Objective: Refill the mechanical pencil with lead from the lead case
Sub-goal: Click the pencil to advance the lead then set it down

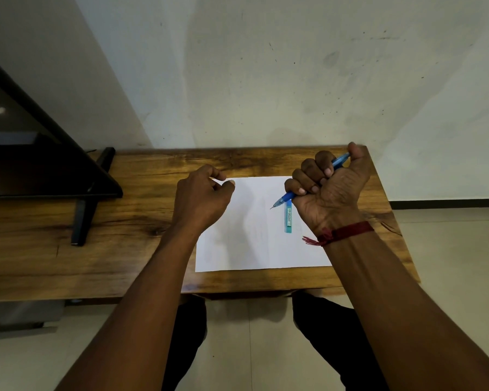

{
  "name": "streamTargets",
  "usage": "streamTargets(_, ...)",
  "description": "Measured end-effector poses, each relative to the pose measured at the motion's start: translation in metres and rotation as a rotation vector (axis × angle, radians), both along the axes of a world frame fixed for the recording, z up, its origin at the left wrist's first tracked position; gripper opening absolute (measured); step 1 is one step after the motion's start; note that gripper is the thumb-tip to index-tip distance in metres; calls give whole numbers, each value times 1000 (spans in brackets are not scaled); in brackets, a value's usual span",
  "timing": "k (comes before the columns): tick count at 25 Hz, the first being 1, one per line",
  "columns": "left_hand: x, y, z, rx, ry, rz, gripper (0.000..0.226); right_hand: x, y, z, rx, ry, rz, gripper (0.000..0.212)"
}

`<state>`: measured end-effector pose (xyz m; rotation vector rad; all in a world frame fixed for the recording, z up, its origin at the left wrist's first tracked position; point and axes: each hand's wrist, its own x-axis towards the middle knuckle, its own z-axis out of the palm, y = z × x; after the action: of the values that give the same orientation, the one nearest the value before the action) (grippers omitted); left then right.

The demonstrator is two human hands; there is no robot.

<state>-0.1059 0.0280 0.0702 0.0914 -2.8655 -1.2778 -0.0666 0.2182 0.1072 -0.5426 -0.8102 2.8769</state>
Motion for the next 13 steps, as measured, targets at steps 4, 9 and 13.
streamTargets(4,0,0,0,4,5,-4,18,1,1,0,-15,20,12,66)
streamTargets(9,0,0,0,-5,7,-6,18,0,1,0,-13,26,22,66)
streamTargets(13,1,-1,1,-6,1,-8,18,0,0,-1,-13,28,42,66)
